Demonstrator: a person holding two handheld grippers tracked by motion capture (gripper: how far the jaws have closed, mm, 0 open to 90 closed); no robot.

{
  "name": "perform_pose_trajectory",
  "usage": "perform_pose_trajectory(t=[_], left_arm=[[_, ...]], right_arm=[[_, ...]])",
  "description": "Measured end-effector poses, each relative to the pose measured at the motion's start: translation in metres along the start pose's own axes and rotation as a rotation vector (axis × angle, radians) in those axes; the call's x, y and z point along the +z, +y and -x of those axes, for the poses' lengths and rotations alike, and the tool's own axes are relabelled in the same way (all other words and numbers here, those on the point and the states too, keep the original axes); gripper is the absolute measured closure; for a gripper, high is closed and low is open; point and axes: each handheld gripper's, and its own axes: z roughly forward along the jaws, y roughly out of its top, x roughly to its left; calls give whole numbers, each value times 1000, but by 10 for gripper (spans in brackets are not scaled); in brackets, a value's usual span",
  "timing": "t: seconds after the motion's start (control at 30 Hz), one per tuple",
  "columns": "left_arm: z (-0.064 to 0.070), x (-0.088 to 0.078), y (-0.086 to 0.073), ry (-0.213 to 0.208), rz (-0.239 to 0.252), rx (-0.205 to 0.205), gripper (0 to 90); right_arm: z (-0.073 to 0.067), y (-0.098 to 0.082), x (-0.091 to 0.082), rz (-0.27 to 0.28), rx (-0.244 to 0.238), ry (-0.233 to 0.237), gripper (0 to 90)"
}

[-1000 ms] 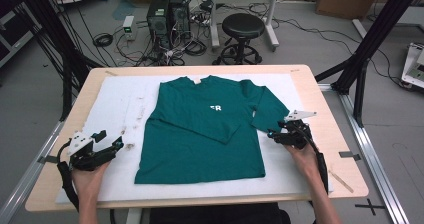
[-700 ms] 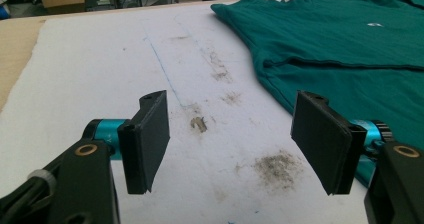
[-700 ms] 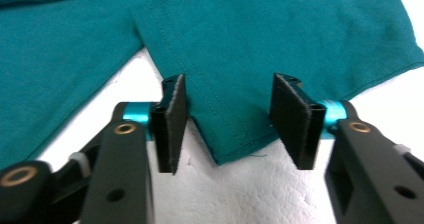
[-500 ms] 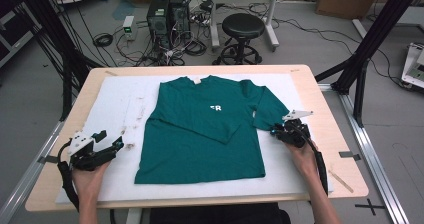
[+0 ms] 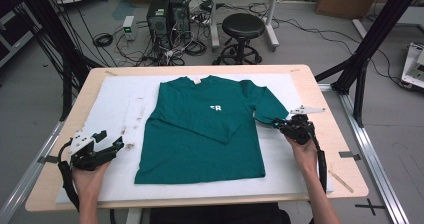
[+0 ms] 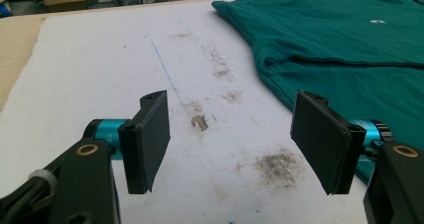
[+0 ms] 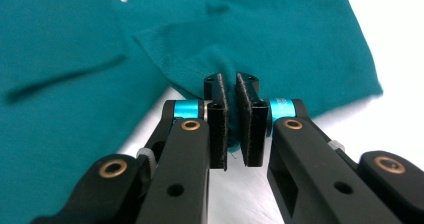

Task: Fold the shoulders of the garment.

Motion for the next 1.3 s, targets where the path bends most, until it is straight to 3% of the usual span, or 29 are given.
perform_pose_trajectory(t=[0.07, 0.4, 0.83, 1.3], left_arm=[[0, 0, 0, 1, 0, 1, 320], [0, 0, 0, 2, -2, -3, 320], [-1, 1, 0, -1, -5, -7, 320], [-1, 0, 0, -3, -7, -11, 320]], right_arm=[[-6, 6, -3, 29, 1, 30, 852], [-51, 37, -1, 72, -42, 131, 852], [-115, 59, 32, 48, -122, 211, 851], [-161, 73, 57, 51, -146, 292, 851]])
